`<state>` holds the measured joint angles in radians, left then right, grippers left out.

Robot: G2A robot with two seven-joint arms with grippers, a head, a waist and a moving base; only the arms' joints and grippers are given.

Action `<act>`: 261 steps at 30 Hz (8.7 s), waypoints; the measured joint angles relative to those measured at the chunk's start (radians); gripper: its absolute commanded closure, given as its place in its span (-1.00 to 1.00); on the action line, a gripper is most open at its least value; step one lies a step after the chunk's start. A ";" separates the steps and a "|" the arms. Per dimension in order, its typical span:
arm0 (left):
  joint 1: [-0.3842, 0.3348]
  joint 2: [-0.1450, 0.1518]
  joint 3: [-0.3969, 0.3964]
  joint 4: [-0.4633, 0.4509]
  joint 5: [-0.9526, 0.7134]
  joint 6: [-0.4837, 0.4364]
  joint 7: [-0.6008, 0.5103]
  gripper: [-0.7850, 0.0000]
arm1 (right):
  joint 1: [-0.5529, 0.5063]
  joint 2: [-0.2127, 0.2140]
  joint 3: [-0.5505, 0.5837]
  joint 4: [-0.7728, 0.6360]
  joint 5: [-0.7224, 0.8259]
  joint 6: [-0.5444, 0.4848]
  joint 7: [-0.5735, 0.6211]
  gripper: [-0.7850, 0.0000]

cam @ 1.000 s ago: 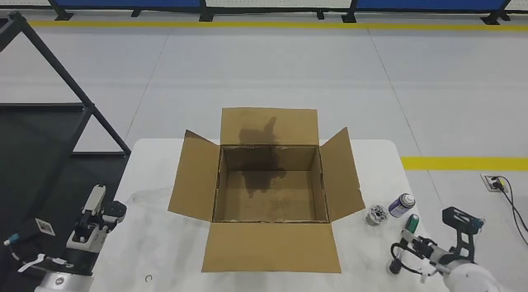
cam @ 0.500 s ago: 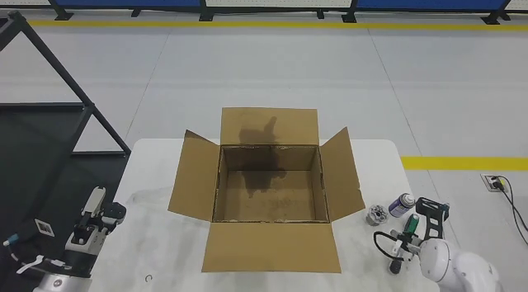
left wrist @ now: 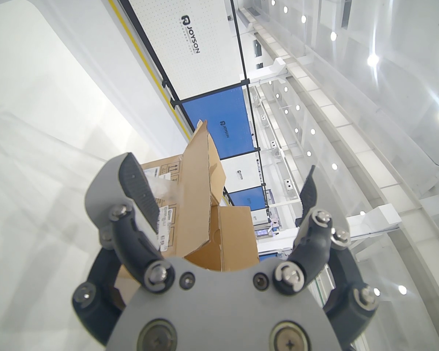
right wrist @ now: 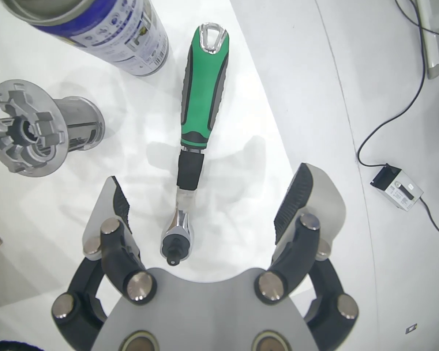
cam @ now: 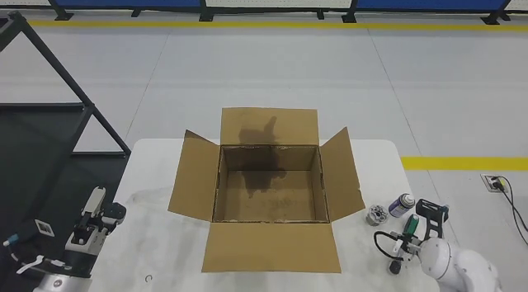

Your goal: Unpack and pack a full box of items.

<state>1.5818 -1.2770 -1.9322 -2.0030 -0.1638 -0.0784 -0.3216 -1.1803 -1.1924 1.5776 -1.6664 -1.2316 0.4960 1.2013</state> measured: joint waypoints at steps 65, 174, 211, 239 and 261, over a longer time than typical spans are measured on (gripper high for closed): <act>0.000 0.000 0.000 0.000 0.000 0.000 0.000 -1.00 | 0.035 0.003 0.104 -0.049 0.043 -0.026 0.090 1.00; 0.030 0.004 -0.008 -0.010 0.010 -0.010 0.040 -1.00 | 0.989 -0.195 -1.031 0.372 0.415 -0.588 -0.052 1.00; 0.030 0.004 -0.008 -0.010 0.010 -0.010 0.040 -1.00 | 1.086 -0.504 -1.214 1.221 0.425 -0.761 -0.255 1.00; 0.030 0.004 -0.008 -0.010 0.010 -0.010 0.040 -1.00 | 1.103 -0.632 -1.212 1.448 0.388 -0.789 -0.289 0.46; 0.030 0.004 -0.008 -0.010 0.010 -0.010 0.040 -1.00 | 1.151 -0.632 -1.170 1.479 0.382 -0.809 -0.384 0.10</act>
<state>1.6116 -1.2726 -1.9405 -2.0127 -0.1537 -0.0885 -0.2815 -0.0295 -1.8244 0.4071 -0.1873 -0.8498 -0.3127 0.8176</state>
